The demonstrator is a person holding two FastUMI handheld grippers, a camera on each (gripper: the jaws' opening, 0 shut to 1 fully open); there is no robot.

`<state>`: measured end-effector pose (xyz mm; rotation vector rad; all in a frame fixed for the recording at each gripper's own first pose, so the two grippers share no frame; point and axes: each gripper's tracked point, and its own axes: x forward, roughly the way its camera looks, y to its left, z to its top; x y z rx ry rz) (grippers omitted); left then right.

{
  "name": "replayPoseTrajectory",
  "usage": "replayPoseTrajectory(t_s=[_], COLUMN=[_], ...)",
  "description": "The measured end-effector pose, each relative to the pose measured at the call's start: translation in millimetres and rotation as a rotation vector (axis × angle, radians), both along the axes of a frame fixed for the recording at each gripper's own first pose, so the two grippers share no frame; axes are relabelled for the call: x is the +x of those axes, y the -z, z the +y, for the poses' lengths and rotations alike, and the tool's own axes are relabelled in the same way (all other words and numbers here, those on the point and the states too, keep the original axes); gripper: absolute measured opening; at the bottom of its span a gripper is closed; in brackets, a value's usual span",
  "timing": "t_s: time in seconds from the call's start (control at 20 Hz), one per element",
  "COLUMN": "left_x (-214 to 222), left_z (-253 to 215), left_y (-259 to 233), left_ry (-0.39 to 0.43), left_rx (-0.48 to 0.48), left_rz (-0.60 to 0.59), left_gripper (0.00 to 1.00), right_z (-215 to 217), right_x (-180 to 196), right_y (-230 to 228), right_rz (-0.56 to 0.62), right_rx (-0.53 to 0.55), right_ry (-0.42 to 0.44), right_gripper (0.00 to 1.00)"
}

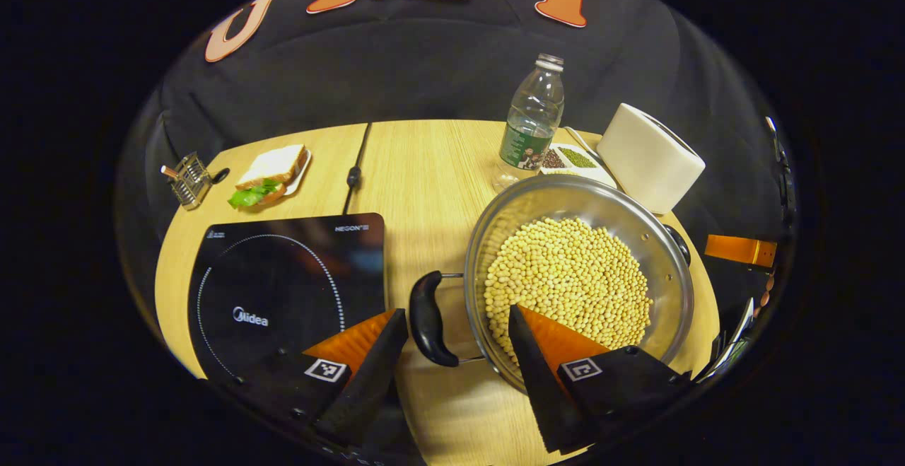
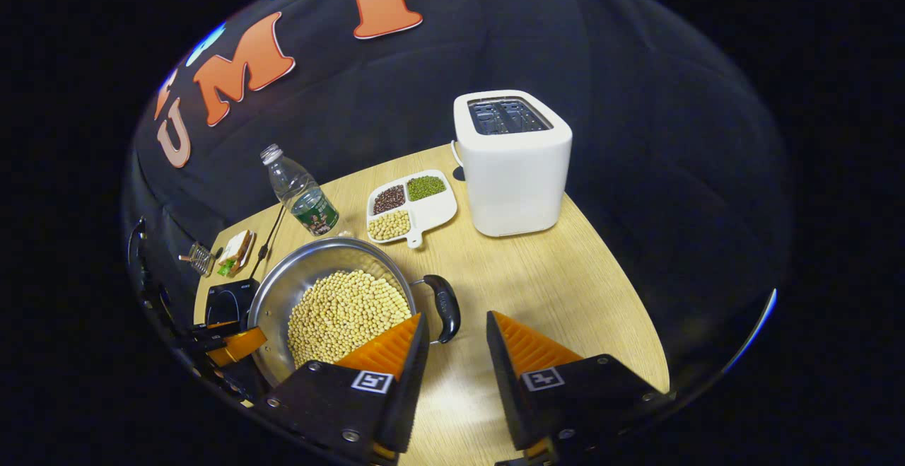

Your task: First push the handle of the pot to place it horizontally, then grasp the pot with both hands and set it on the induction cooktop.

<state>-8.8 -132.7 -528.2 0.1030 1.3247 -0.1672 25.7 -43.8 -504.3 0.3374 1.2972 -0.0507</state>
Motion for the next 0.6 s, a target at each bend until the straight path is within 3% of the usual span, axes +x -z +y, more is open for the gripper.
replayPoseTrajectory(t_s=[0.05, 0.15, 0.3, 0.35, 0.6], left_x=[0.0, 0.4, 7.3, 8.5, 18.2], left_z=[-1.6, -1.1, -6.7, -8.1, -8.4], left_y=[5.1, 18.9, 33.9, 37.4, 60.6], left_ry=[-0.005, -0.014, -0.003, -0.004, -0.002], left_rx=[0.006, 0.01, 0.015, 0.022, 0.016], left_rz=[0.003, 0.013, -0.022, -0.023, -0.037], left_gripper=[0.95, 0.94, 0.91, 0.95, 0.86], right_z=[2.1, 6.5, 25.9, 30.4, 27.0], right_x=[-3.2, -4.6, -3.4, -5.9, -9.4], right_y=[7.1, 23.0, 36.7, 42.9, 61.1], right_rz=[0.014, 0.029, 0.049, 0.063, 0.106], right_rx=[-0.017, -0.062, -0.054, -0.054, -0.081], right_ry=[-0.019, -0.064, -0.099, -0.11, -0.11], right_gripper=[0.64, 0.78, 0.82, 0.82, 0.82])
